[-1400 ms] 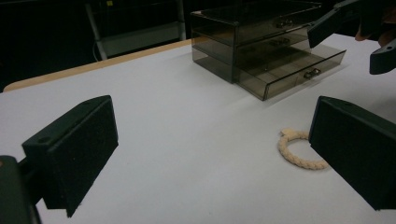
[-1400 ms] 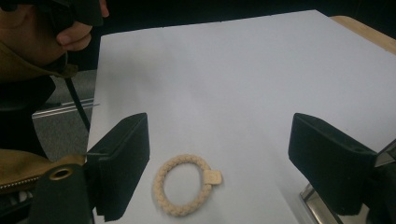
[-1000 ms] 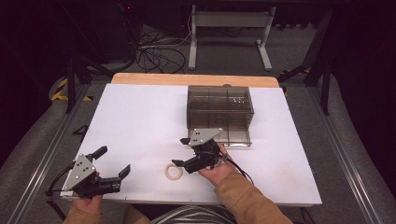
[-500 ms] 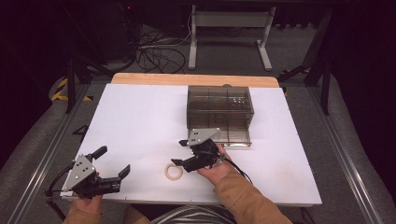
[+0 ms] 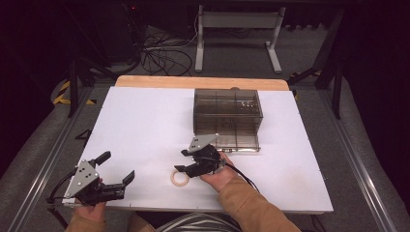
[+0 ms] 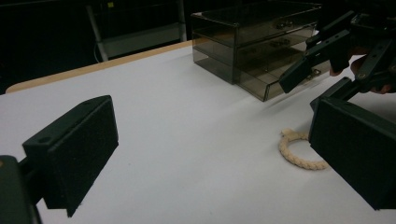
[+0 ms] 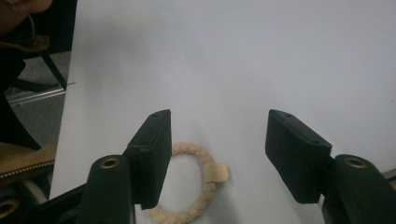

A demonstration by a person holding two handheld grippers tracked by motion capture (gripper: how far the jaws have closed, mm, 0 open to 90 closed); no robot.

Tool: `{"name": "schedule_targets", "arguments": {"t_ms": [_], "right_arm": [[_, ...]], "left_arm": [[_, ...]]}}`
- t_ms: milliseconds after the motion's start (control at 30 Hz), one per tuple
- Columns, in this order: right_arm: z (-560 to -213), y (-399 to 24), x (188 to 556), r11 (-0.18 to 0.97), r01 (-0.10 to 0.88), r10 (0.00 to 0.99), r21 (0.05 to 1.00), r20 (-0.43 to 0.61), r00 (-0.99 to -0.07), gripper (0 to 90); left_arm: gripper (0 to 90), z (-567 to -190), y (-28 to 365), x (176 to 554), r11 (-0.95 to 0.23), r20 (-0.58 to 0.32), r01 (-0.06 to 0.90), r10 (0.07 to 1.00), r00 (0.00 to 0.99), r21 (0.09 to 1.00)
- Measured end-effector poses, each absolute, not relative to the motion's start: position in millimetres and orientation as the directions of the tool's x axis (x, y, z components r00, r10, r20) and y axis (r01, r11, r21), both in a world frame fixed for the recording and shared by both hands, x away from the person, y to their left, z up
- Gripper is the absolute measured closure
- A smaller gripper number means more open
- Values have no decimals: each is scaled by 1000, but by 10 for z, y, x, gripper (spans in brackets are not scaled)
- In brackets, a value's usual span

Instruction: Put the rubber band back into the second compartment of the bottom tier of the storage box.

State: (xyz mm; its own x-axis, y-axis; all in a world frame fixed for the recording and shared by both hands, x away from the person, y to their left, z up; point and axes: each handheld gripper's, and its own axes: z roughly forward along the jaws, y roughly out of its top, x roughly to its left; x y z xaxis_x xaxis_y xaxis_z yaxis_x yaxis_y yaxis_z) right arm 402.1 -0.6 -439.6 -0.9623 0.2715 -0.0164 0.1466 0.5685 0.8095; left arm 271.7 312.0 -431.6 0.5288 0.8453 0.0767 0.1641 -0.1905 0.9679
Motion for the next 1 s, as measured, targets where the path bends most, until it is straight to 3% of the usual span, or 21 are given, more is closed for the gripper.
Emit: {"name": "schedule_targets", "arguments": {"t_ms": [267,733,1000], "right_arm": [[-4515,75,4060,635,140,270,760,-49,-962,531],[-4626,123,4111,681,164,268,714,-34,-963,546],[-4676,154,4111,709,150,252,689,-48,-967,629]], "left_arm": [[21,-4317,3122,2719,-189,75,164,845,529,968],[21,-4319,3122,2720,-186,71,166,846,529,969],[21,-4318,3123,2719,-187,73,165,846,529,968]]}}
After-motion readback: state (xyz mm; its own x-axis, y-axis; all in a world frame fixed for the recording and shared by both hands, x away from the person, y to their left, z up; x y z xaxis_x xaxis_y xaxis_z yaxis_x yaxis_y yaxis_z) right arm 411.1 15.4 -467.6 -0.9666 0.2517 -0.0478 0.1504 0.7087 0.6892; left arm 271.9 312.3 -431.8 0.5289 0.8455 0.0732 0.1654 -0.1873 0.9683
